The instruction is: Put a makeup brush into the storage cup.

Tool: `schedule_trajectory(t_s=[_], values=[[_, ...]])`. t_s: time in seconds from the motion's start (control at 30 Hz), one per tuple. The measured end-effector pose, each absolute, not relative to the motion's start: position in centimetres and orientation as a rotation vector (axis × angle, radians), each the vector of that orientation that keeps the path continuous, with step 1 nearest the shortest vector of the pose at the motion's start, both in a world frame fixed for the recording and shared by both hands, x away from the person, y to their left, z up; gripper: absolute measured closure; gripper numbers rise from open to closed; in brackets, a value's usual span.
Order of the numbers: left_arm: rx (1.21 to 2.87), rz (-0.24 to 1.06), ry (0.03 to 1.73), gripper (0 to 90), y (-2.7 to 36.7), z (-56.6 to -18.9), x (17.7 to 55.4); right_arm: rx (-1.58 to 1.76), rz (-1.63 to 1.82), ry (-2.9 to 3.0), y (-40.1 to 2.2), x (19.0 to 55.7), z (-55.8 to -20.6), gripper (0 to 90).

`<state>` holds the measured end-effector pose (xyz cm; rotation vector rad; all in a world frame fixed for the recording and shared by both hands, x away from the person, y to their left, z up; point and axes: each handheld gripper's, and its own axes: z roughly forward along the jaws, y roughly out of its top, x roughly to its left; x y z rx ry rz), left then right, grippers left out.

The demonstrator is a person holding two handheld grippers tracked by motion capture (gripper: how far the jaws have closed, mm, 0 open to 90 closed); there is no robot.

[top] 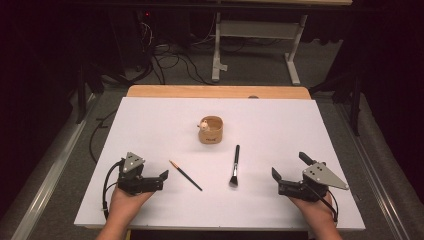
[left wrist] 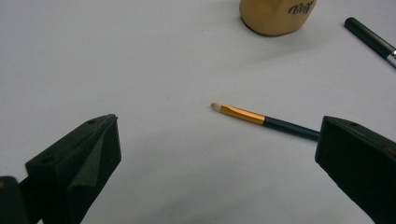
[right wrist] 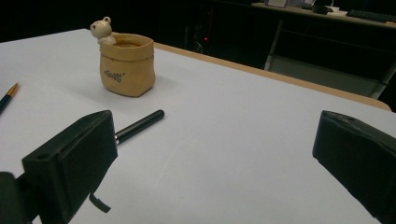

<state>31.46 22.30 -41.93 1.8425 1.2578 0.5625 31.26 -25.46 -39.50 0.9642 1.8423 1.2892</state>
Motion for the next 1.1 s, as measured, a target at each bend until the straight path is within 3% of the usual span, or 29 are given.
schedule_trajectory(t_s=[0.4, 0.63, 0.87, 1.1], values=[[1.946, 0.534, 1.295, 0.7, 21.5, -42.2, 31.6, 0.964, 1.298, 1.839, -25.5, 31.3, -39.5, 1.3], [2.071, 0.591, 1.295, 0.8, 21.3, -41.1, 31.6, 0.964, 1.294, 1.84, -25.8, 31.3, -39.6, 1.3], [2.107, 0.485, 1.34, 0.9, 22.1, -41.3, 31.9, 0.971, 1.298, 1.827, -26.0, 31.1, -39.5, 1.3], [2.129, 0.467, 1.345, 1.5, 22.4, -41.0, 32.0, 0.952, 1.291, 1.837, -25.8, 31.1, -39.4, 1.4]])
